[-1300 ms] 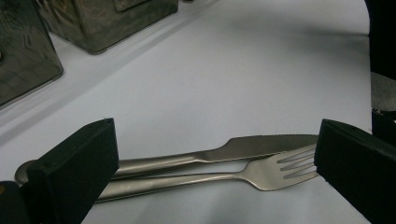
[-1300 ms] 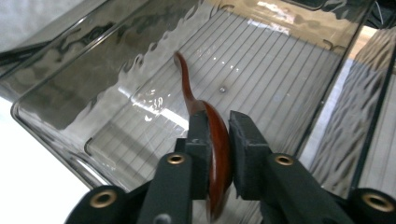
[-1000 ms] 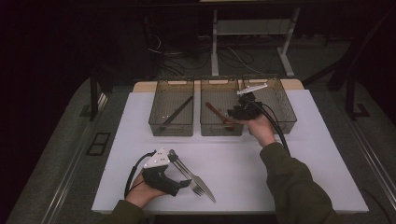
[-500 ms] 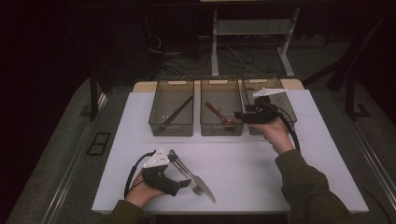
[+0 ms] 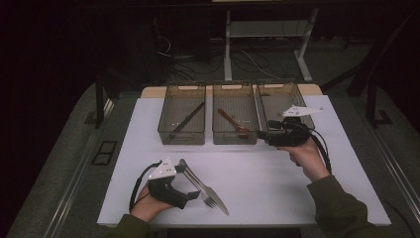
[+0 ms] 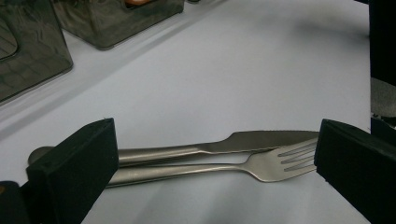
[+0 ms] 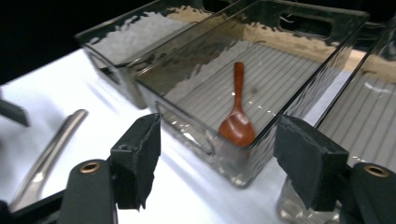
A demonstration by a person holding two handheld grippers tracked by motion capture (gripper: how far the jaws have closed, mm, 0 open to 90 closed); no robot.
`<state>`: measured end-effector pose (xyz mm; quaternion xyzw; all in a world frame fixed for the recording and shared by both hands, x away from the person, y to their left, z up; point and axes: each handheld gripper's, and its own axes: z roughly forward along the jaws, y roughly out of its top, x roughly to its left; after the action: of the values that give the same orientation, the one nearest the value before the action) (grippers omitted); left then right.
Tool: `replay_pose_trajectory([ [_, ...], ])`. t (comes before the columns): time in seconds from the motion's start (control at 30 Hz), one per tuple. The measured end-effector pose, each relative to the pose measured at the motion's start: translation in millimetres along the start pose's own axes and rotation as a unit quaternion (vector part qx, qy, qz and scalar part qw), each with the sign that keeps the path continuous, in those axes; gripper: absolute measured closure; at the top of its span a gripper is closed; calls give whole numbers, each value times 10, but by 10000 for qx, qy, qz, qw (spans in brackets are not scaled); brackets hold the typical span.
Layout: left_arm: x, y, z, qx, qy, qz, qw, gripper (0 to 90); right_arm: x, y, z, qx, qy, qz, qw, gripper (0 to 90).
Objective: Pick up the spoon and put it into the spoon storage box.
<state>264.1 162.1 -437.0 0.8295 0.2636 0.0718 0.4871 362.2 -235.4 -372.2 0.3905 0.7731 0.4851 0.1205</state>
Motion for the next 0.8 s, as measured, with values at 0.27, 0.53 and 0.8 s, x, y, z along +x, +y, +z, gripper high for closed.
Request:
replay_pose_trajectory([
  [0.27,-24,19,1,8,33,61,10000,0,61,-242,-160,-7,33,-41,10000,283],
  [0.53,-34,25,0,-34,49,58,10000,0,142,-528,-255,90,48,-76,9999,245],
  [0.8,-38,29,2,1,44,86,10000,0,178,-816,-355,209,56,-146,9997,206],
])
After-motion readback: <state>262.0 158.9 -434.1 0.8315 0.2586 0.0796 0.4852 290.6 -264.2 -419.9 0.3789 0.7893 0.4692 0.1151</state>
